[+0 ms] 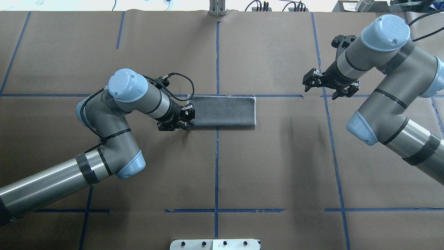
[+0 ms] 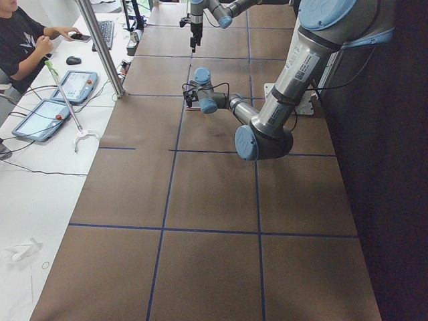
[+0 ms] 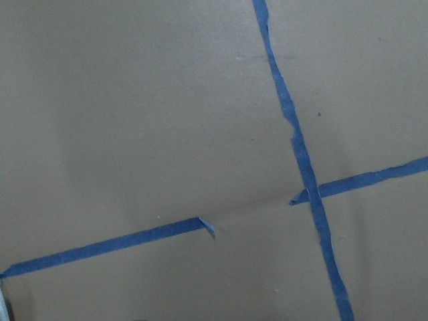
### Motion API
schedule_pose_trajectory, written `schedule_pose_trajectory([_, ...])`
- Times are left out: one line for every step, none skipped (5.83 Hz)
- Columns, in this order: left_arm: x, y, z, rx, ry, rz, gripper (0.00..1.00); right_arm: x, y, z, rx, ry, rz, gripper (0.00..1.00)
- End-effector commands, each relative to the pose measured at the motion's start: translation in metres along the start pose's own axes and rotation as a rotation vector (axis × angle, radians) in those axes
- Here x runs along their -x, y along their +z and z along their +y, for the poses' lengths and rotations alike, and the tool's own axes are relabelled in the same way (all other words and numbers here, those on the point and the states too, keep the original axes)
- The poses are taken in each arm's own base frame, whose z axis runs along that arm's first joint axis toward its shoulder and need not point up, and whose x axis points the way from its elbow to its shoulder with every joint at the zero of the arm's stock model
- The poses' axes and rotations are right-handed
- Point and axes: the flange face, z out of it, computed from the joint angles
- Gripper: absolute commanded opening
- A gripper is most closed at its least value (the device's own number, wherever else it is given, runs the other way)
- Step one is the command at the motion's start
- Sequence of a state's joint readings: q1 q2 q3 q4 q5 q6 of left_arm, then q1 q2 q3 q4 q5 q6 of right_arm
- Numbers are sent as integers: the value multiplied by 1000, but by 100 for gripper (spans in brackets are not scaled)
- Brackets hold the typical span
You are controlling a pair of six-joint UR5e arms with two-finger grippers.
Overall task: Fold towel twice with both arms
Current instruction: 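Lower the left gripper onto the end of the towel strip nearest it, then grasp the strip end with the left gripper and fold it over the other half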
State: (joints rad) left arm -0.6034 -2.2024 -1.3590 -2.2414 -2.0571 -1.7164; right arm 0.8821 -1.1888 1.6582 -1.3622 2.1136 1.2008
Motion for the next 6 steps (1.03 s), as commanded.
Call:
schedule_pose_trajectory([2,0,-1,-1,0,-1,11,0,0,0,0,0,0,100])
schedule_pose_trajectory([1,0,-1,-1,3,-1,5,0,0,0,-1,0,0,100])
schedule_pose_trajectory([0,-1,-2,-1,3,-3,0,0,0,0,0,0,0,100])
schedule_pose_trajectory([-3,-6,-5,-4,-2,-1,0,0,0,0,0,0,0,100])
schedule_pose_trajectory([-13,-12,-6,-4,-6,-2,0,1,-1,0,2,-1,-3,100])
schedule_pose_trajectory([-50,-30,-7,0,-30,-28,0,1,-1,-1,3,0,-4,100])
